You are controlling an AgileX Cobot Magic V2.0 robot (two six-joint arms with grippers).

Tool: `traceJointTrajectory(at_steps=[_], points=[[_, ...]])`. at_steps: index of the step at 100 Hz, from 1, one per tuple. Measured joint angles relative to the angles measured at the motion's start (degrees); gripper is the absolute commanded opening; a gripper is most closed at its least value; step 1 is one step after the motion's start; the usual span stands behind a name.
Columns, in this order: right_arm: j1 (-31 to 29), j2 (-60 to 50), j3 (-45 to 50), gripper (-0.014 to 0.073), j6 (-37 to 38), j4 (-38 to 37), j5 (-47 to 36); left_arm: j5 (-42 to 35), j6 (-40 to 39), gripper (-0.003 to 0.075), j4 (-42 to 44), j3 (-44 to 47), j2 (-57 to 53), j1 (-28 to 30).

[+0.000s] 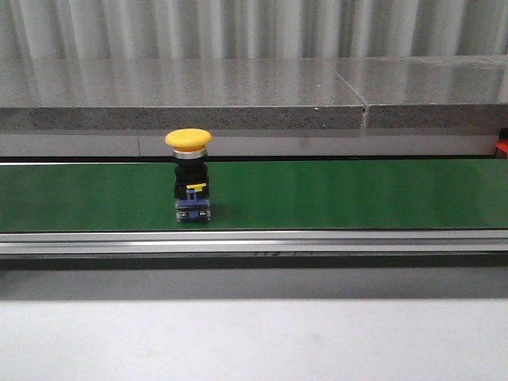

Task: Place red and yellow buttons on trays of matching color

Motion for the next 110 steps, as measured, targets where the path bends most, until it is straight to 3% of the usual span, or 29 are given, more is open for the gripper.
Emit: traceJointTrajectory(at_steps=[34,55,87,96,110], points=[[0.0,0.0,0.0,-0.0069,0.0,1.65,0.0,-0.14,0.03,-0.0021,-1.39,11.62,-17.56,0.0],[0.52,2.97,-1.81,-0.0066,0.09,1.86,0.0,-0.04,0.03,-0.0021,-1.52,13.65,-21.52,0.0],[9.26,15.81,-11.1,-0.0053,0.09,2.04,1.01,-0.04,0.03,-0.0021,-1.52,13.83,-21.54,0.0],[10.03,20.26,-13.7,0.0059,0.09,2.04,1.35,-0.04,0.03,-0.0021,-1.52,13.83,-21.54,0.0],[10.28,26.6,-17.41,0.0398,0.09,2.69,2.0,-0.04,-0.02,-0.0021,-1.52,13.83,-21.54,0.0]])
